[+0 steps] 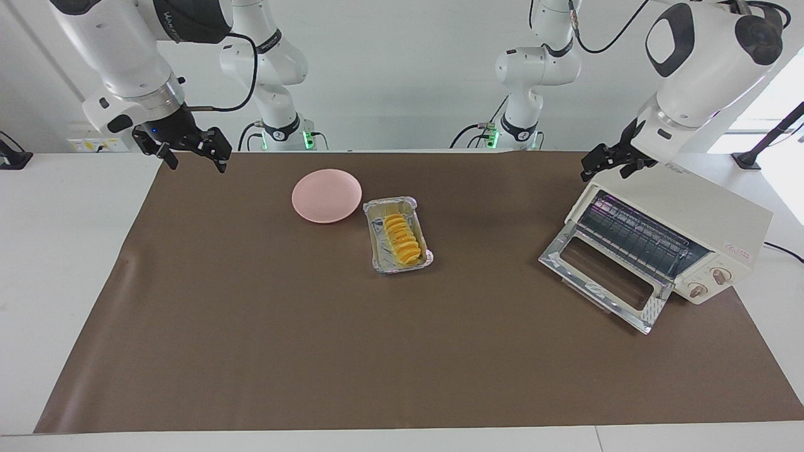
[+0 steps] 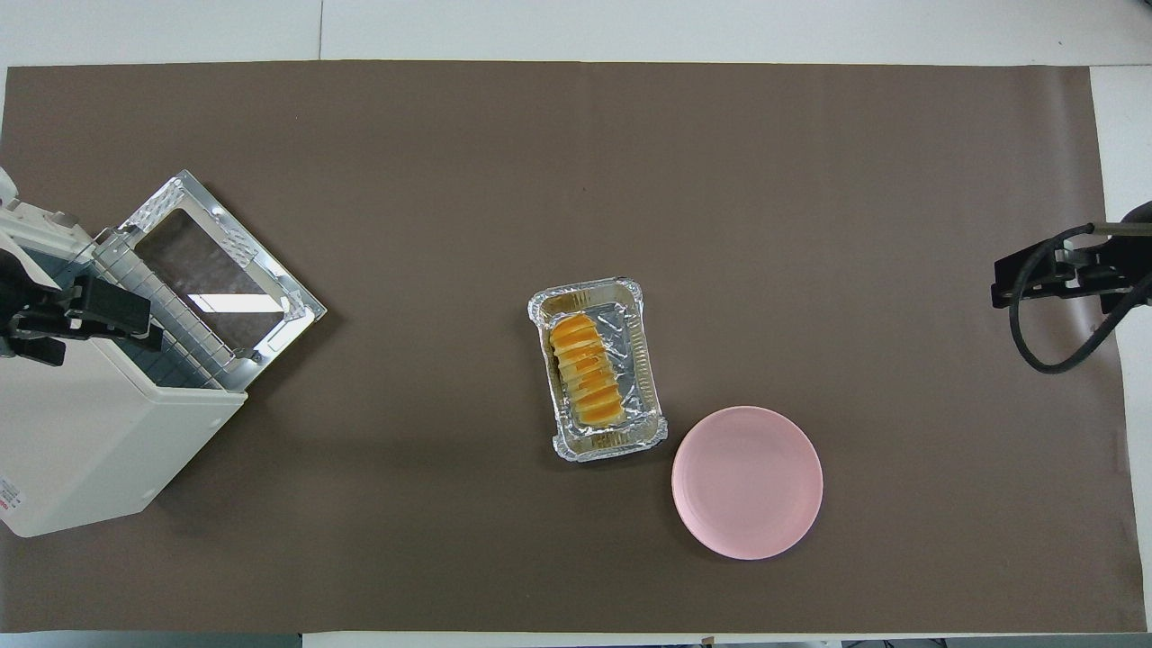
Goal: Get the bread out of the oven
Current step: 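Set the foil tray on the table and withdraw the left gripper, then reach the right gripper toward the bread in the foil tray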
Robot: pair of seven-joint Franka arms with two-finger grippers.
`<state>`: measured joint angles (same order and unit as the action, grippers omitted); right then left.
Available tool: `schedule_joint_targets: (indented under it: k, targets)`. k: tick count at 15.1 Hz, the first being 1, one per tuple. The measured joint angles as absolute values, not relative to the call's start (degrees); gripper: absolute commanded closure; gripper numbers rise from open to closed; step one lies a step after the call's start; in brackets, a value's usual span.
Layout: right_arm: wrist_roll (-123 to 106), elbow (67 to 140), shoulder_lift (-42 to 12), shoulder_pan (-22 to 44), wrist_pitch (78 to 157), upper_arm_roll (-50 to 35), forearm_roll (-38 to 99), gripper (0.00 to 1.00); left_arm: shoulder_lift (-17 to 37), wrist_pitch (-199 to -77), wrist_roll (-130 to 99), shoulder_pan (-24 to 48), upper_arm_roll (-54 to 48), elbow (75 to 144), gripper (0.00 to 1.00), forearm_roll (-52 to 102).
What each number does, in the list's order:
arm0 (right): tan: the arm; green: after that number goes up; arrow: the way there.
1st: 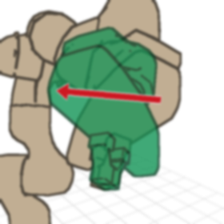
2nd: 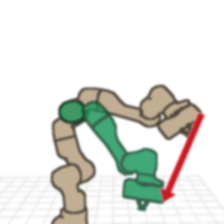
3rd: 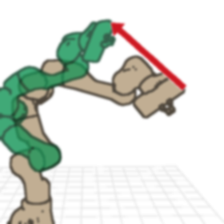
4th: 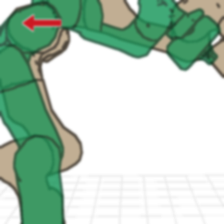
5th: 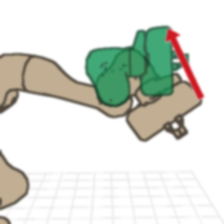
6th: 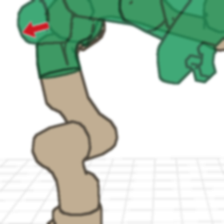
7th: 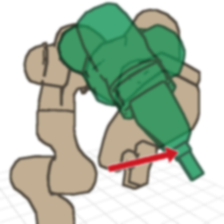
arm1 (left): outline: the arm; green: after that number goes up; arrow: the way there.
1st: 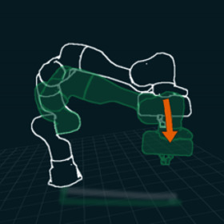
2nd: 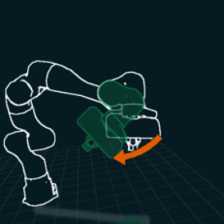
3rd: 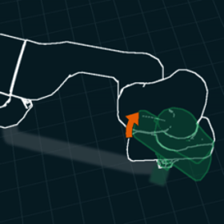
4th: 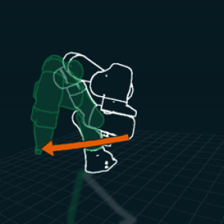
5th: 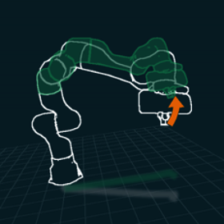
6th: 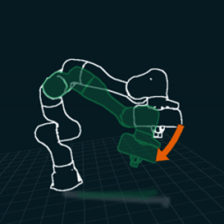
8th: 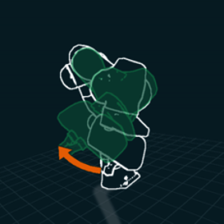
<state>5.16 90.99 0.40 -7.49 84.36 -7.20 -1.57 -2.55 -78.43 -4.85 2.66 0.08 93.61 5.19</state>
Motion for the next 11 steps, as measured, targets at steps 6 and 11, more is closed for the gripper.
schedule_joint_targets:
  k: [6, 11]
  targets:
    - [5.1, 91.0, 0.4, -8.8, 84.4, -7.3, -1.6, 0.00, -3.8, -78.9, -4.9, 2.7, -0.5, 94.8, 0.00, 4.6]
    - [4.4, 91.1, 0.4, -8.3, 86.3, -7.9, -1.5, 0.00, -3.8, -80.4, -4.0, 2.7, -0.4, 95.0, 0.00, 2.5]
